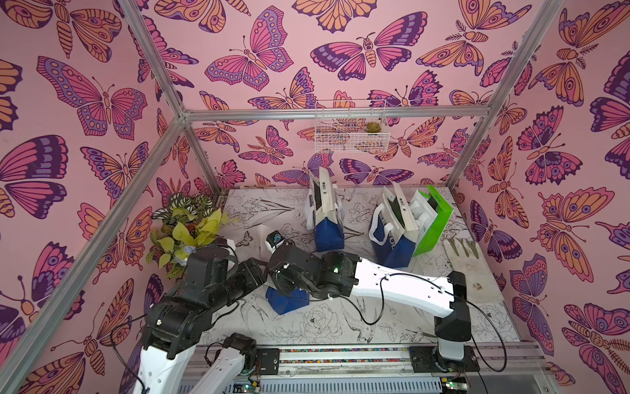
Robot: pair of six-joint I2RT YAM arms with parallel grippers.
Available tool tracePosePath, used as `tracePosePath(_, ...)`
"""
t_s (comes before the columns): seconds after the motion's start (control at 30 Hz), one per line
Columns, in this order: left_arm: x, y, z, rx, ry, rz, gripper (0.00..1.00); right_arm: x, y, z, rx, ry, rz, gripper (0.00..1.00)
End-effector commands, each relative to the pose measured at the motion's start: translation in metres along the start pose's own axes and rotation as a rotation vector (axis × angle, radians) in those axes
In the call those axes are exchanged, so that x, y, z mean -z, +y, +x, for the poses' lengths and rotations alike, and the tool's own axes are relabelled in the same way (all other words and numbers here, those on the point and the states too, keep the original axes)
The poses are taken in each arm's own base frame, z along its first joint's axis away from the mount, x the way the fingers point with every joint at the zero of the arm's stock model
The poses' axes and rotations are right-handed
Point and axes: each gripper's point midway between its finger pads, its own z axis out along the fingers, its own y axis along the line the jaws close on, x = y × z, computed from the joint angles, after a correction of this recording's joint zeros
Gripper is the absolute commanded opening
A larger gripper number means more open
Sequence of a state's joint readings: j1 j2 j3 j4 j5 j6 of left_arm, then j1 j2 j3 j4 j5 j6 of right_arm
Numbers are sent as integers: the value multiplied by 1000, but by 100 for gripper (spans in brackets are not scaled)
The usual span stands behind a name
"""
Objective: Open the takeout bag
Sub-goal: Move the takeout bag to the center of the board, then open the takeout bag at the center of the board.
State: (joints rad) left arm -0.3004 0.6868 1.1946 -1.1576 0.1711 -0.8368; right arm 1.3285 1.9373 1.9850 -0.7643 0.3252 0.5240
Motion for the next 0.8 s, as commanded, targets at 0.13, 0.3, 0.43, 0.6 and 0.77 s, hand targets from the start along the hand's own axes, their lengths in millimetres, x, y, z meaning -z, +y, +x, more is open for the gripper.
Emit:
tracePosePath(0.13, -9, -27, -1, 18, 27, 150, 48, 5, -21, -6, -19, -10, 68, 6)
tracePosePath(0.3, -17, -42, -4, 31, 48, 220, 43, 16, -41, -7, -25, -10, 91, 0)
tracePosePath(0.43, -22, -55, -7, 62, 66, 301, 39, 38, -63, -3, 1, -8, 127, 0)
tracePosePath(0.6, -31, -71, -8, 105, 99, 406, 34, 60, -95, 22, 32, 44, 134, 0)
tracePosePath(0.77, -38, -77, -5, 97, 117, 460, 31, 65, -117, 44, 47, 111, 158, 0)
